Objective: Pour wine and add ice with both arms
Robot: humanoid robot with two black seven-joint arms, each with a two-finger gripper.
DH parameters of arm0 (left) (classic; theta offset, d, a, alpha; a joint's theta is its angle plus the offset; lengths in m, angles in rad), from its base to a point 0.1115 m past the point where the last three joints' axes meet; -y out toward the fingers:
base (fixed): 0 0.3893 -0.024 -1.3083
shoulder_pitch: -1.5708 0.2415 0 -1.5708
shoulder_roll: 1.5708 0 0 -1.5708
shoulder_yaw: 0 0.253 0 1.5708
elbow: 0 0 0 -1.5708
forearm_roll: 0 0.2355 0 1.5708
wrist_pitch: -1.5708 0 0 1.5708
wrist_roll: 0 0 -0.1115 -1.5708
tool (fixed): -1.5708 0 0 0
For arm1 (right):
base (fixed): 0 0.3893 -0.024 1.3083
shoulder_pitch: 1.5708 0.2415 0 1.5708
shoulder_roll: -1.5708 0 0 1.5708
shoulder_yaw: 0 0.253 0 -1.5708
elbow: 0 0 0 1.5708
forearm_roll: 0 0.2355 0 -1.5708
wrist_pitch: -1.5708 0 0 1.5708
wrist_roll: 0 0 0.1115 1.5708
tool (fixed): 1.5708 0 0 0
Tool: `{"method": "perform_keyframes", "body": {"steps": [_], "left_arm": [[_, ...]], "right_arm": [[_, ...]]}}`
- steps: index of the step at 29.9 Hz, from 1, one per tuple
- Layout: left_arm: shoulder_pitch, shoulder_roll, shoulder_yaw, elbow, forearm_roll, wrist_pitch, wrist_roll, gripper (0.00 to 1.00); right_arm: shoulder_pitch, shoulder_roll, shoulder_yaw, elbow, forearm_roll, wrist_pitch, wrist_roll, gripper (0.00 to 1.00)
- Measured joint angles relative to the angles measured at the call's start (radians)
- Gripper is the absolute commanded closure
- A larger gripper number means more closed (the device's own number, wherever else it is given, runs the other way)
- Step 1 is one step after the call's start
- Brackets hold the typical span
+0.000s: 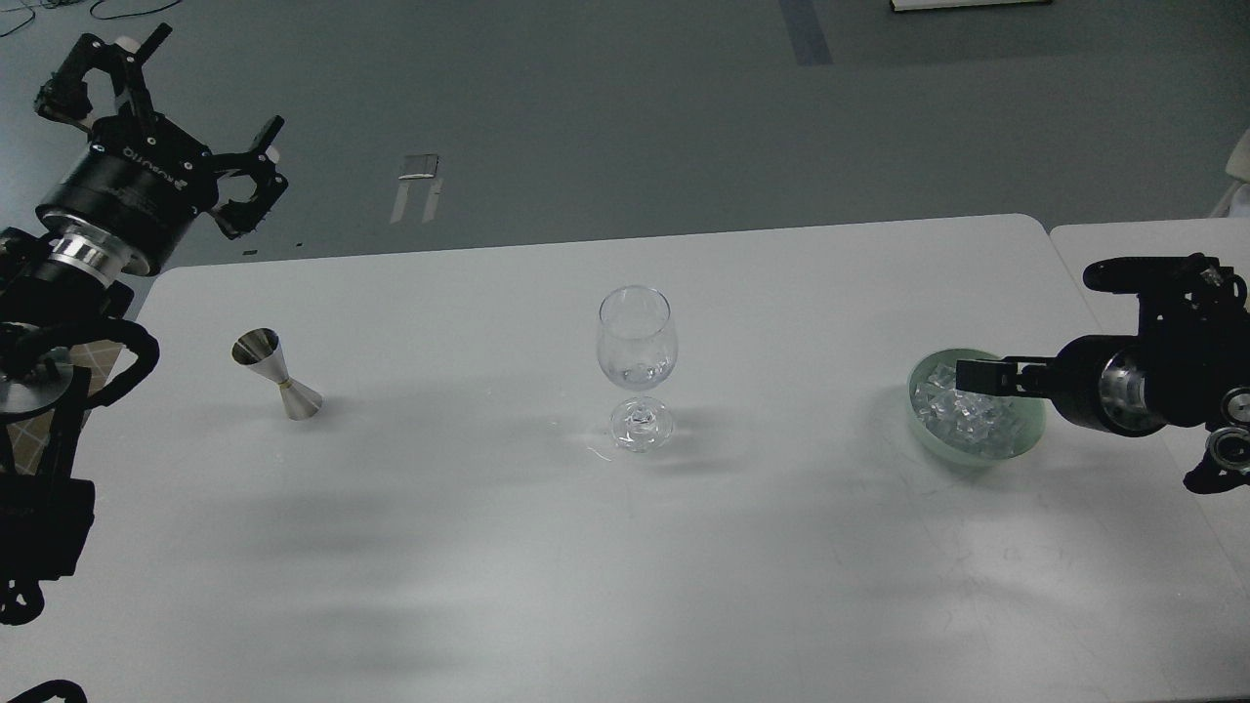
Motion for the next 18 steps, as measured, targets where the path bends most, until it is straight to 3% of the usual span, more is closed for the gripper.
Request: {"method": "perform_keyframes", "body": {"steps": [8,11,12,14,18], "left_arm": [[0.0,-0.022,0.002,0.0,0.0,-0.008,0.0,0.02],[0.0,-0.023,0.002,0.0,0.0,-0.008,0.0,0.02],[0.0,-0.023,0.002,0.0,0.0,-0.008,0.0,0.02],[0.001,-0.021,0.001,0.0,0.0,-0.009,0.0,0.02],[0.006,-0.016,0.0,0.0,0.0,-0.009,0.0,0.02]], "right_arm": [[-0.003,0.002,0.002,0.001,0.0,0.0,-0.009,0.04],[-0.006,0.017,0.003,-0.001,0.0,0.0,-0.009,0.17],[-0.008,0.022,0.003,-0.002,-0.001,0.0,-0.009,0.17],[-0.019,0.029,0.003,-0.005,-0.009,0.0,-0.009,0.3],[-0.035,0.039,0.001,-0.007,-0.046,0.0,-0.01,0.32]]}}
